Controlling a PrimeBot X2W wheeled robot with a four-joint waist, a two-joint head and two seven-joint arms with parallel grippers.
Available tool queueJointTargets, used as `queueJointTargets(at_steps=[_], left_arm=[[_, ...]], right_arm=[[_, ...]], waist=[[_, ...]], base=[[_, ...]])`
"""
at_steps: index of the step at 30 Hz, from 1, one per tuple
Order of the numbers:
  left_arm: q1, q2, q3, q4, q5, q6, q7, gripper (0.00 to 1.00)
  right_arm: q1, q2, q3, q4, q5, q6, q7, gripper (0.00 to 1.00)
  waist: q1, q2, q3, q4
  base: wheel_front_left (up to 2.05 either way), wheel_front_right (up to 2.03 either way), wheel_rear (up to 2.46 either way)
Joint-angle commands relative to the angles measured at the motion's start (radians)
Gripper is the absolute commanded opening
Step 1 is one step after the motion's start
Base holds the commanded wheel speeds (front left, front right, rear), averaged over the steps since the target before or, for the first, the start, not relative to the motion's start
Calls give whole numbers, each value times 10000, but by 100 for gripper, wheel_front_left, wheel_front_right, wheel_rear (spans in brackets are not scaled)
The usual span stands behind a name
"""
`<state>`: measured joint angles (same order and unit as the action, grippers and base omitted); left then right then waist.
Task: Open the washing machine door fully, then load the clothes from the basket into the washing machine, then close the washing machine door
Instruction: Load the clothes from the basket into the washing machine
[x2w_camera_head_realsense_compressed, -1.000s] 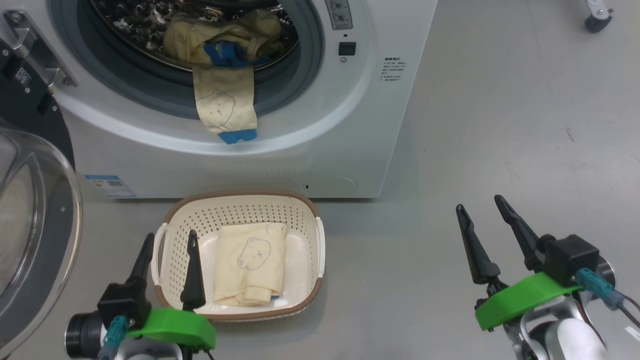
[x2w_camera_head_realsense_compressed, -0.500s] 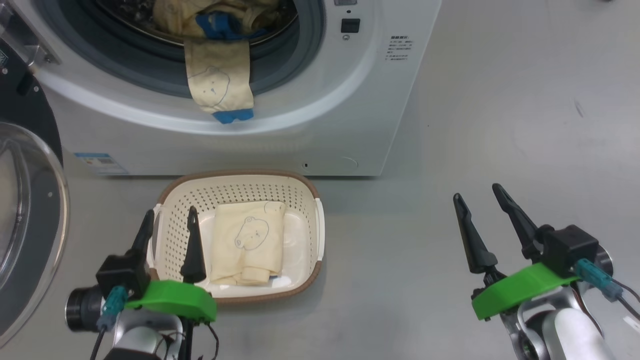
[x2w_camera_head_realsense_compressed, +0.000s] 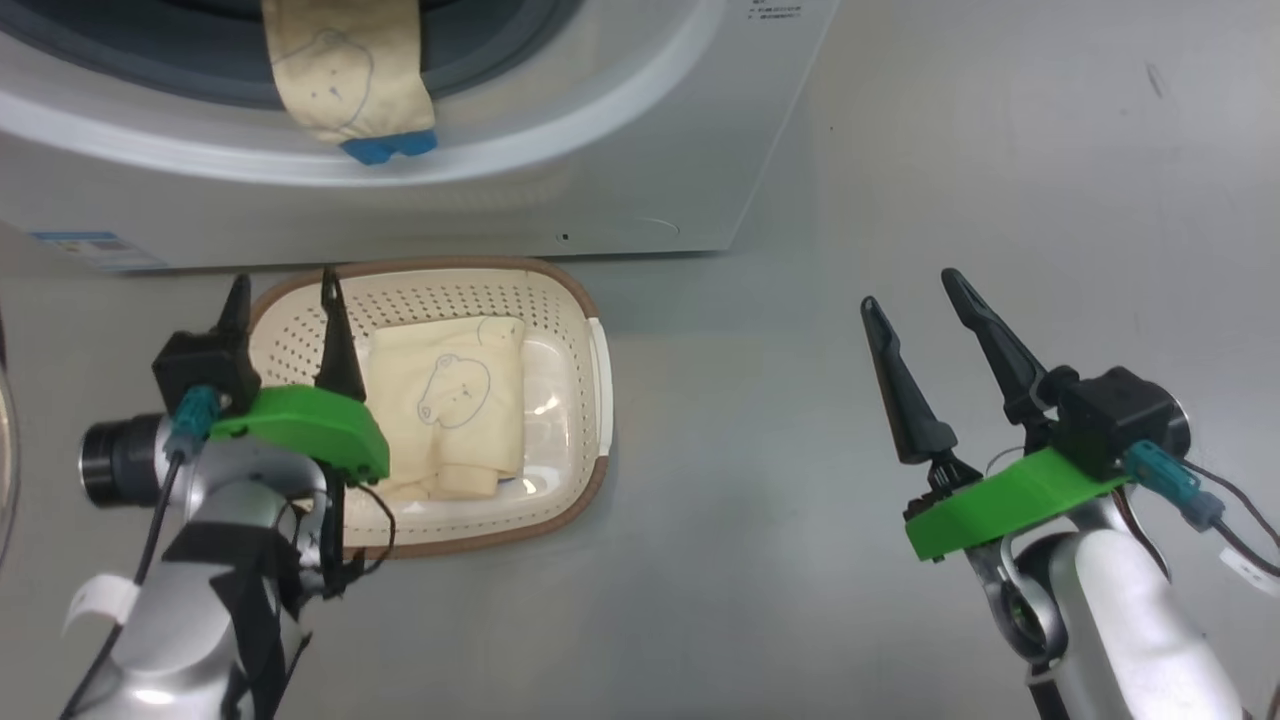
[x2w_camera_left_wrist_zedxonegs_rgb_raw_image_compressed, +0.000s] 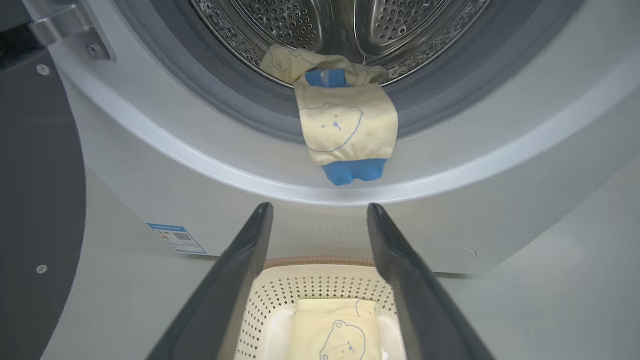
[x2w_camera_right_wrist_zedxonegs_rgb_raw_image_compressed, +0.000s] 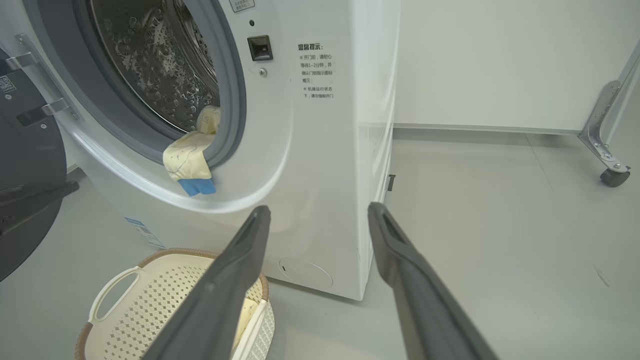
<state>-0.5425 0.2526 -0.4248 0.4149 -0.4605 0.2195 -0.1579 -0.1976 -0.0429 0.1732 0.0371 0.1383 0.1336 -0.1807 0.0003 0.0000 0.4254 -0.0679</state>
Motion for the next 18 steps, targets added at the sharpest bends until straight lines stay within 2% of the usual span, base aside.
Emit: queueJointTargets(at_steps=[1, 11, 18], left_arm=[[-404, 220, 310, -117, -43, -44, -12, 100], [-2805, 300, 350, 2500, -255, -950, 328, 100], [-4091, 412, 604, 4289, -591, -1422, 421, 100]], right_arm=[[-249, -73, 246, -249, 76, -29, -112, 100], [-1005, -73, 664, 307, 570, -29, -559, 100], [-1237, -73, 787, 644, 861, -29, -738, 100]], waist=[[-3, 0, 332, -279], [-3, 0, 1315, -1122], [-3, 0, 1689, -1552]], base=[[0, 0, 0], [0, 0, 0], [0, 0, 0]])
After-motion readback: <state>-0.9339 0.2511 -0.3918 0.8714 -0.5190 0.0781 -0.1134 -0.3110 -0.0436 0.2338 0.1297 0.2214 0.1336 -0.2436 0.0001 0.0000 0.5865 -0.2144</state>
